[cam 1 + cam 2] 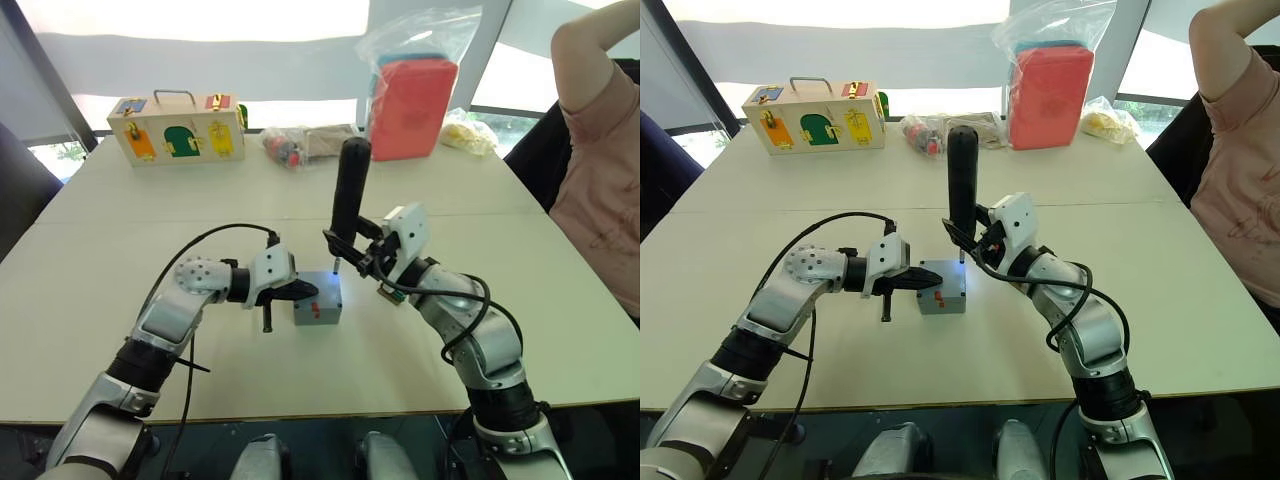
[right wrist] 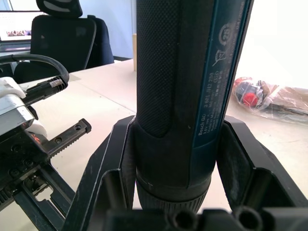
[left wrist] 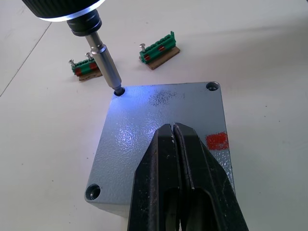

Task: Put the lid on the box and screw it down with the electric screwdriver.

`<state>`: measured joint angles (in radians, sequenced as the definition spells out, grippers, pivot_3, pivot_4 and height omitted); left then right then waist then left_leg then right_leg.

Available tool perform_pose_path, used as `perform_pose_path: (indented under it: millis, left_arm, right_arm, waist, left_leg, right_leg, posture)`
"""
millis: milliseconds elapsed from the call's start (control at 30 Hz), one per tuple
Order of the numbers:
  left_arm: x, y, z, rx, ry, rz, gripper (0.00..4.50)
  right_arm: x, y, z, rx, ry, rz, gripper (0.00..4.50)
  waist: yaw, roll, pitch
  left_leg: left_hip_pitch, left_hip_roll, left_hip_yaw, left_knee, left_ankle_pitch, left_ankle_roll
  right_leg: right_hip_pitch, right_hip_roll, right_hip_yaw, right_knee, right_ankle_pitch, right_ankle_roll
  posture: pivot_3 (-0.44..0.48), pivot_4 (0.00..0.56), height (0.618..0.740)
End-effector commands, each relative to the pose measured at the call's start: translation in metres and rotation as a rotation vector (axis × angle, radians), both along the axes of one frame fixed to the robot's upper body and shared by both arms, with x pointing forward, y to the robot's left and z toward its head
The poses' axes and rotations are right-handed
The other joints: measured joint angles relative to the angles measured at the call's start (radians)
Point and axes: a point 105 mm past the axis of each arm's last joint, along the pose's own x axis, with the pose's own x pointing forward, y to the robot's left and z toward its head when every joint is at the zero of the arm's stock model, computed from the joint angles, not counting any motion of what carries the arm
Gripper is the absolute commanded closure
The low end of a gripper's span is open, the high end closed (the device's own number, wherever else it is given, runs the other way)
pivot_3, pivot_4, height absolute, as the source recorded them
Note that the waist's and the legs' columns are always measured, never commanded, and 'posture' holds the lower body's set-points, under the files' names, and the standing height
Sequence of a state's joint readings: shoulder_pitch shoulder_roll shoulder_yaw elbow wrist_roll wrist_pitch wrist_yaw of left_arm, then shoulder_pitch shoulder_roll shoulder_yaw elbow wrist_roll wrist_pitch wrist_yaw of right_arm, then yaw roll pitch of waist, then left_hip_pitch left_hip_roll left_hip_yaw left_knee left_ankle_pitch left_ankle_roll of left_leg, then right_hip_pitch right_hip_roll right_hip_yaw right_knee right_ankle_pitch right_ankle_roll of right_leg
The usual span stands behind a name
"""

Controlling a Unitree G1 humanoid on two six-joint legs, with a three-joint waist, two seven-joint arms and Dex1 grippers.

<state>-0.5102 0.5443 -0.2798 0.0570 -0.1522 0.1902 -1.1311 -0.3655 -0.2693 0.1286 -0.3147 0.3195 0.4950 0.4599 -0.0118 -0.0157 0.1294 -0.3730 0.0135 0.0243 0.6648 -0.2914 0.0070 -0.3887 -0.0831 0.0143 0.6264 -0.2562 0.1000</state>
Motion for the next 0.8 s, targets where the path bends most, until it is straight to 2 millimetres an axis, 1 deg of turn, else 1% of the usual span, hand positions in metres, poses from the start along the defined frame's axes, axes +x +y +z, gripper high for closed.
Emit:
perform_pose_path:
  millis: [33,67,100,200,233,300,333,400,500,533,600,633,667,733,767,800]
  left_arm:
    - [-0.002,-0.001,-0.004,0.014,0.006,-0.006,4.5]
    - [-0.002,-0.001,-0.004,0.013,0.005,-0.007,4.5]
    - [-0.002,-0.001,-0.003,0.013,0.004,-0.008,4.5]
    - [-0.004,-0.001,0.004,0.0,-0.01,-0.019,4.5]
    - [-0.004,-0.001,0.006,-0.003,-0.014,-0.021,4.5]
    - [-0.005,-0.001,0.011,-0.014,-0.025,-0.031,4.5]
    - [-0.006,-0.002,0.015,-0.021,-0.029,-0.035,4.5]
    - [-0.007,-0.002,0.023,-0.037,-0.044,-0.045,4.5]
    - [-0.009,-0.002,0.037,-0.063,-0.063,-0.057,4.5]
    - [-0.01,-0.002,0.041,-0.068,-0.068,-0.06,4.5]
    - [-0.012,-0.001,0.051,-0.082,-0.086,-0.071,4.5]
    - [-0.015,0.0,0.061,-0.101,-0.095,-0.081,4.5]
    - [-0.017,0.001,0.067,-0.114,-0.1,-0.089,4.5]
    - [-0.022,0.002,0.08,-0.132,-0.118,-0.106,4.5]
    - [-0.023,0.003,0.083,-0.134,-0.122,-0.11,4.5]
    - [-0.025,0.004,0.086,-0.137,-0.128,-0.114,4.5]
  right_arm:
    - [0.003,-0.008,-0.031,-0.07,0.136,-0.023,2.68]
    - [0.003,-0.007,-0.018,-0.044,0.088,-0.011,2.68]
    - [0.001,-0.005,0.002,0.009,0.016,0.009,2.68]
    - [-0.006,-0.006,0.048,0.094,-0.101,0.032,2.68]
    - [-0.007,-0.006,0.055,0.099,-0.118,0.037,2.68]
    - [-0.01,-0.013,0.081,0.147,-0.16,0.035,2.68]
    - [-0.011,-0.017,0.092,0.172,-0.175,0.028,2.68]
    - [-0.012,-0.026,0.105,0.174,-0.171,0.009,2.68]
    - [-0.01,-0.045,0.11,0.119,-0.122,-0.057,2.68]
    - [-0.008,-0.051,0.11,0.096,-0.104,-0.08,2.68]
    - [-0.004,-0.07,0.106,0.032,-0.033,-0.149,2.68]
    - [0.0,-0.085,0.101,-0.012,0.043,-0.201,2.68]
    - [0.001,-0.096,0.098,-0.038,0.097,-0.236,2.68]
    - [0.001,-0.12,0.081,-0.125,0.282,-0.305,2.68]
    - [0.0,-0.127,0.076,-0.148,0.343,-0.319,2.68]
    - [-0.002,-0.136,0.066,-0.183,0.43,-0.343,2.68]
  waist:
    - [0.001,0.0,0.0]
    - [0.001,0.001,0.001]
    - [0.001,0.002,0.001]
    - [0.001,0.005,0.009]
    - [0.0,0.006,0.01]
    - [0.0,0.007,0.014]
    - [0.0,0.008,0.018]
    - [0.001,0.009,0.021]
    - [0.001,0.009,0.021]
    - [0.001,0.009,0.022]
    - [0.0,0.009,0.024]
    - [0.0,0.008,0.027]
    - [0.0,0.008,0.032]
    - [0.0,0.008,0.038]
    - [0.001,0.008,0.04]
    - [0.0,0.008,0.041]
  left_leg:
    - [0.0,0.0,0.0,0.0,0.0,0.0]
    - [-0.001,0.0,0.0,0.0,0.0,0.0]
    - [-0.001,0.0,0.0,0.0,0.0,0.0]
    - [-0.004,0.0,0.0,0.0,0.0,0.0]
    - [-0.008,0.0,0.0,0.0,0.0,0.0]
    - [-0.019,-0.001,0.0,0.0,0.001,-0.002]
    - [-0.022,-0.001,0.001,0.001,0.002,-0.003]
    - [-0.025,-0.001,0.001,0.001,0.002,-0.003]
    - [-0.035,-0.002,0.0,0.002,0.002,-0.003]
    - [-0.036,-0.002,0.0,0.002,0.002,-0.003]
    - [-0.036,-0.002,0.001,0.002,0.002,-0.003]
    - [-0.036,-0.002,0.001,0.002,0.002,-0.003]
    - [-0.036,-0.002,0.001,0.002,0.002,-0.003]
    - [-0.036,-0.003,0.001,0.002,0.002,-0.003]
    - [-0.037,-0.003,0.001,0.002,0.002,-0.003]
    - [-0.037,-0.003,0.001,0.002,0.002,-0.003]
  right_leg:
    - [0.0,-0.001,0.0,0.0,0.0,0.0]
    - [-0.001,-0.002,0.0,0.0,0.0,0.0]
    - [-0.001,-0.004,-0.001,0.0,0.0,0.0]
    - [-0.003,-0.005,-0.001,-0.001,0.0,0.0]
    - [-0.007,-0.005,-0.001,-0.001,0.0,0.0]
    - [-0.02,-0.005,-0.001,0.001,0.001,0.0]
    - [-0.022,-0.005,-0.001,0.003,0.001,0.0]
    - [-0.026,-0.004,-0.001,0.004,0.002,0.001]
    - [-0.037,-0.003,-0.002,0.005,0.003,0.004]
    - [-0.037,-0.002,-0.002,0.005,0.003,0.004]
    - [-0.037,-0.002,-0.002,0.004,0.003,0.004]
    - [-0.037,-0.002,-0.002,0.004,0.003,0.004]
    - [-0.037,-0.002,-0.002,0.004,0.003,0.004]
    - [-0.037,-0.002,-0.002,0.004,0.003,0.004]
    - [-0.037,-0.002,-0.001,0.004,0.003,0.004]
    - [-0.037,-0.002,-0.002,0.004,0.003,0.004]
  posture:
    - [0.0,0.15,0.73]
    - [0.0,0.15,0.73]
    - [0.0,0.15,0.73]
    - [0.0,0.15,0.73]
    - [0.0,0.15,0.73]
    - [0.0,0.15,0.73]
    - [0.0,0.15,0.73]
    - [0.0,0.15,0.73]
    - [0.0,0.15,0.73]
    - [0.0,0.15,0.73]
    - [0.0,0.15,0.73]
    - [0.0,0.15,0.73]
    - [0.0,0.15,0.73]
    - [0.0,0.15,0.73]
    - [0.0,0.15,0.73]
    - [0.0,0.15,0.73]
